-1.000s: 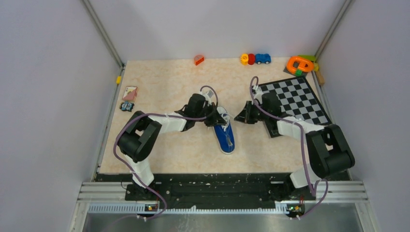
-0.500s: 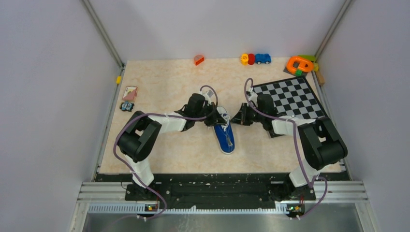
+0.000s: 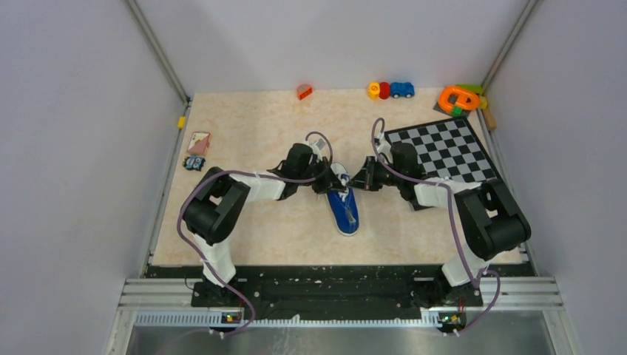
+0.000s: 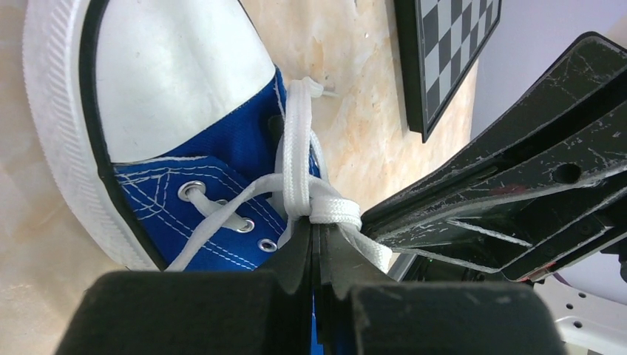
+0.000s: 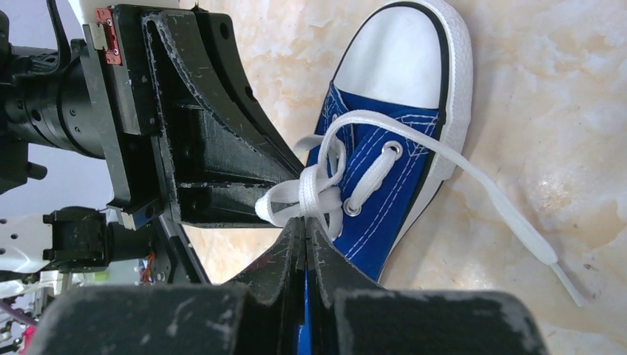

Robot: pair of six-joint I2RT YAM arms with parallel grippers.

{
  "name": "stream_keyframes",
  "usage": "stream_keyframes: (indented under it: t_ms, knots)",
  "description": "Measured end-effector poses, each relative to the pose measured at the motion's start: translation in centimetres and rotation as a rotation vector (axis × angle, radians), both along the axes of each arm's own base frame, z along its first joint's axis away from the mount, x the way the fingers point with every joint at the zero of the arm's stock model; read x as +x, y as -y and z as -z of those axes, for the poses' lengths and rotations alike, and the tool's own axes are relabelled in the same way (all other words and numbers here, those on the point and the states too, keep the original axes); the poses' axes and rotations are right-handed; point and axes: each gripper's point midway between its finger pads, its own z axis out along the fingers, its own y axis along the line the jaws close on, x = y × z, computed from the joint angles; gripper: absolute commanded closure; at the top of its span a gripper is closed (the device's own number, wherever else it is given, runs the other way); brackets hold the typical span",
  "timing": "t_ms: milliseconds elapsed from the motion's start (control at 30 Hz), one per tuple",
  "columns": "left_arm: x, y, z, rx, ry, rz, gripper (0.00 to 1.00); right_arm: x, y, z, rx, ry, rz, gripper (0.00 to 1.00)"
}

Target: Tie the shoes

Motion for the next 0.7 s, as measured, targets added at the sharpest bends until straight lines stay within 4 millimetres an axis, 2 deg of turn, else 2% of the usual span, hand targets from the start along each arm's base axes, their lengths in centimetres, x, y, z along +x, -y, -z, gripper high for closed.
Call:
stream_keyframes:
  t_ms: [500, 700]
  knots:
    - [-0.1, 0.8, -0.8, -0.125, -0.059, -0.005, 1.00, 0.1, -0.1, -0.2, 0.009, -0.002, 0.006, 0.99]
    - [-0.3, 1.3, -0.5, -0.199, -0.105, -0.007, 1.00, 0.2, -0.1, -0.3, 0.014, -0.012, 0.018, 0.99]
